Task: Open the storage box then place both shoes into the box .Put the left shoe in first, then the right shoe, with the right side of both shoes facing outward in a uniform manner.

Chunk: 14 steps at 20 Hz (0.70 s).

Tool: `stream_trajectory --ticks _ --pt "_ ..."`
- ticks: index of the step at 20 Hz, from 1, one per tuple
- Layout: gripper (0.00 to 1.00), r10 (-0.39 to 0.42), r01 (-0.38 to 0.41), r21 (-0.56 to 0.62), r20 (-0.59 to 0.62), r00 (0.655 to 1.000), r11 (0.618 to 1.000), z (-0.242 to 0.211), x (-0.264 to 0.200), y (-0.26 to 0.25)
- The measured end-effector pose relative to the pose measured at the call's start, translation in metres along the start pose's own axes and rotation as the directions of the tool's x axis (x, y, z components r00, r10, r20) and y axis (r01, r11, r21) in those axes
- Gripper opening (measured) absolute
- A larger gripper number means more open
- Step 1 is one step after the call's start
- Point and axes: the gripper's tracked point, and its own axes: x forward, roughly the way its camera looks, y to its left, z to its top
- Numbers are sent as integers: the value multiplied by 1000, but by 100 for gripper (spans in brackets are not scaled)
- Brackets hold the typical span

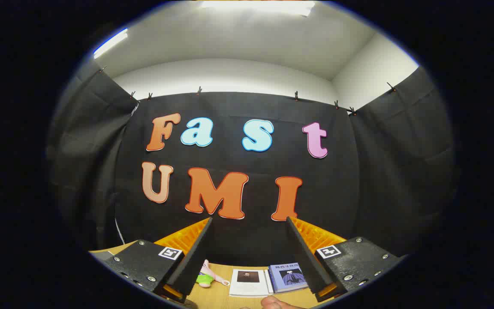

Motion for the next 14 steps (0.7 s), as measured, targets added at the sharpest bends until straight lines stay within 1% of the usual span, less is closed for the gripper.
stream_trajectory --ticks 4,8,14 --pt "98 -13 13 6 7 1000 1000 2 1 -5" --pt "98 -48 48 -4 23 999 999 4 2 -15" --pt "98 -17 17 -6 14 1000 1000 2 2 -1"
